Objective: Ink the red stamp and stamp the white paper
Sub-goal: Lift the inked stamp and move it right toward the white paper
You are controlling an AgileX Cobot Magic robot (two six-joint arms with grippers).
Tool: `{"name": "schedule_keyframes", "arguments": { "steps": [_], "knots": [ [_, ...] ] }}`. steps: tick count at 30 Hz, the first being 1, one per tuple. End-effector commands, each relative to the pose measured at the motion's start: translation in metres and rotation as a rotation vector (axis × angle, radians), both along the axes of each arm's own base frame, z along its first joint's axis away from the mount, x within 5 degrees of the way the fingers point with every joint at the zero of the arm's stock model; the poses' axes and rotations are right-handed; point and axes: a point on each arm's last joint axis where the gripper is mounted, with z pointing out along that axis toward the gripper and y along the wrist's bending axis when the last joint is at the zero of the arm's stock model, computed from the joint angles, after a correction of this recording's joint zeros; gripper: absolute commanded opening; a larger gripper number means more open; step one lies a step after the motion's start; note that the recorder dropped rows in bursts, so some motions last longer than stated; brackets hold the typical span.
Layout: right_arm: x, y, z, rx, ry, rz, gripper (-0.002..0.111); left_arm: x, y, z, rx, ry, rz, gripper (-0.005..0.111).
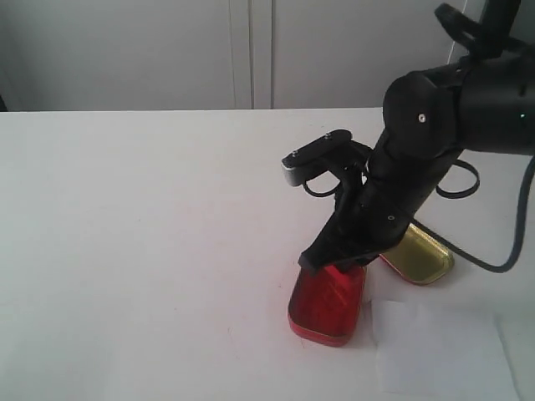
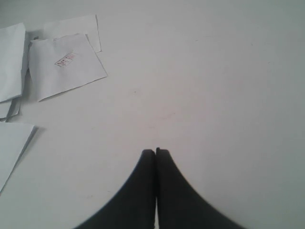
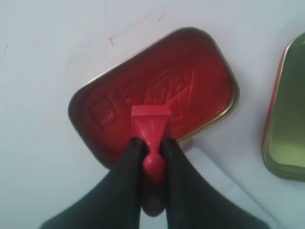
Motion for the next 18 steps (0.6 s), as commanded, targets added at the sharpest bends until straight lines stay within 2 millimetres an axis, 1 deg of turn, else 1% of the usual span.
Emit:
{"name": "schedule_keyframes", "arguments": {
  "steps": [1,7,18],
  "knots": [
    [-0.01,-0.008,0.006,-0.023,0.031,-0.018,0.0,0.0,0.0,0.0,-0.013,-0.008,0.001,0.0],
    [-0.017,-0.03,-0.008,-0.064,0.084,-0.085,0.0,0.0,0.0,0.0,-0.013,-0.008,0.001,0.0],
    [-0.034,-0.073,-0.018,-0.066,0.101,-0.206,0.0,0.0,0.0,0.0,-0.013,-0.008,0.001,0.0]
  ]
}}
